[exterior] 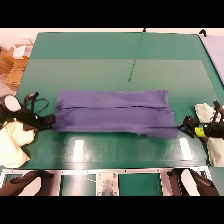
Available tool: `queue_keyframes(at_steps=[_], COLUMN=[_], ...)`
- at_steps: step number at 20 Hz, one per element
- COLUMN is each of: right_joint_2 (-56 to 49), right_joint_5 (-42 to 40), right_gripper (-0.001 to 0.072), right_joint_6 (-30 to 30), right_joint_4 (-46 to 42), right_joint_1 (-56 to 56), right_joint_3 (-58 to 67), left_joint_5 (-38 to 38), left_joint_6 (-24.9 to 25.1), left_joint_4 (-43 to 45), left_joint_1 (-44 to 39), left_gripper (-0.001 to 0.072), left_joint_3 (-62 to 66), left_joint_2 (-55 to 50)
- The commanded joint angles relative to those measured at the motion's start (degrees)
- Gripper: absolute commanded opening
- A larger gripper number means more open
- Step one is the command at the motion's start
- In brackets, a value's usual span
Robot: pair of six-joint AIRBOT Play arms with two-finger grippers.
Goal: Fold the shirts.
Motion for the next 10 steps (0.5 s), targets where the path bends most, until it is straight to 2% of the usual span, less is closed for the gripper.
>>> queue_keyframes(at_steps=[1,8,10], right_joint_2=[-8.8,-30.7,-36.1], right_joint_5=[-1.6,-2.4,-2.4], right_gripper=[0.0015,0.0015,0.0015], right_joint_6=[-0.1,2.7,2.7], right_joint_4=[2.6,2.5,2.5], right_joint_1=[4.5,12.5,13.3], right_joint_3=[8.7,30.0,34.4], left_joint_5=[-2.1,-6.4,-7.6], left_joint_6=[1.0,0.9,-0.7], left_joint_4=[-2.7,-6.2,-7.8], left_joint_1=[0.1,0.0,0.0], left_gripper=[0.0017,0.0017,0.0017], left_joint_3=[10.8,31.4,36.7], left_joint_2=[-6.0,-25.5,-30.5])
